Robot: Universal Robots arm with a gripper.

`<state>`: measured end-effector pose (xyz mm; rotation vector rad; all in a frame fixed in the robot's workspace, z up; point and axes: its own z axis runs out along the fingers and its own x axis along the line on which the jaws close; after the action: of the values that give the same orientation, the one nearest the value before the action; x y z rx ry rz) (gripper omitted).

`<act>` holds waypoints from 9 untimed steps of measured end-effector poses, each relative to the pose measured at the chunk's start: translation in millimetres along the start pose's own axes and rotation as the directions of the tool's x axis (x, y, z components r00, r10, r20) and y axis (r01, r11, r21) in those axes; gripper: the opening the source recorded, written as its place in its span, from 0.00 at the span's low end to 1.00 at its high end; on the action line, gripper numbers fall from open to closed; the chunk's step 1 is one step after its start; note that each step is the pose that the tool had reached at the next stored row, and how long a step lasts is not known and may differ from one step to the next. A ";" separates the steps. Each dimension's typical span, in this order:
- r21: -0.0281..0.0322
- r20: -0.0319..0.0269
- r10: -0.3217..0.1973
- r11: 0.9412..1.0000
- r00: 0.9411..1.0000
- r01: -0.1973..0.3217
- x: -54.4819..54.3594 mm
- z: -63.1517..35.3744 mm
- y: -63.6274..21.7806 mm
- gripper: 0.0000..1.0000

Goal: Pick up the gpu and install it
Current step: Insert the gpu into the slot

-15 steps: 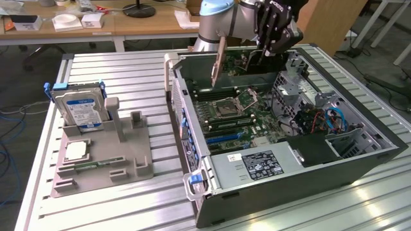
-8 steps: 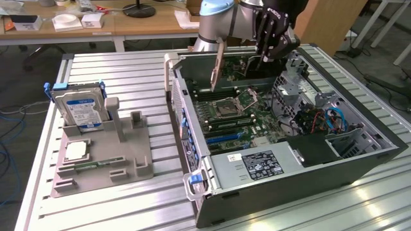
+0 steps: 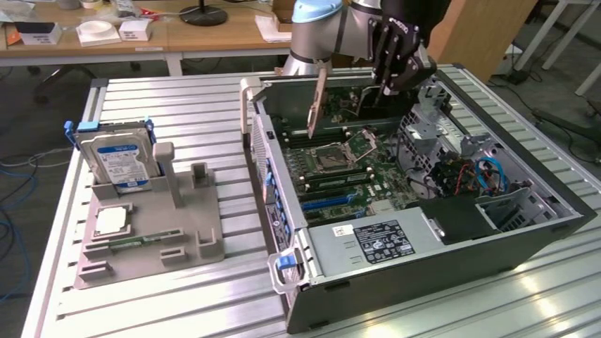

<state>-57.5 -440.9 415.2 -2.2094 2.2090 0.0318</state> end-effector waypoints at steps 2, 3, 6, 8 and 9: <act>0.000 -0.001 0.000 1.000 1.000 0.000 0.0 0.9 0.0 0.26; -0.001 -0.002 0.000 1.000 1.000 0.000 0.0 1.4 0.0 0.26; -0.005 -0.003 0.000 1.000 1.000 0.000 0.1 2.8 0.1 0.26; -0.007 -0.006 0.000 1.000 1.000 0.000 0.3 3.5 0.1 0.26; -0.009 -0.008 0.000 1.000 1.000 0.000 0.3 4.2 0.1 0.26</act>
<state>-57.6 -441.1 410.9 -2.2178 2.2175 0.0331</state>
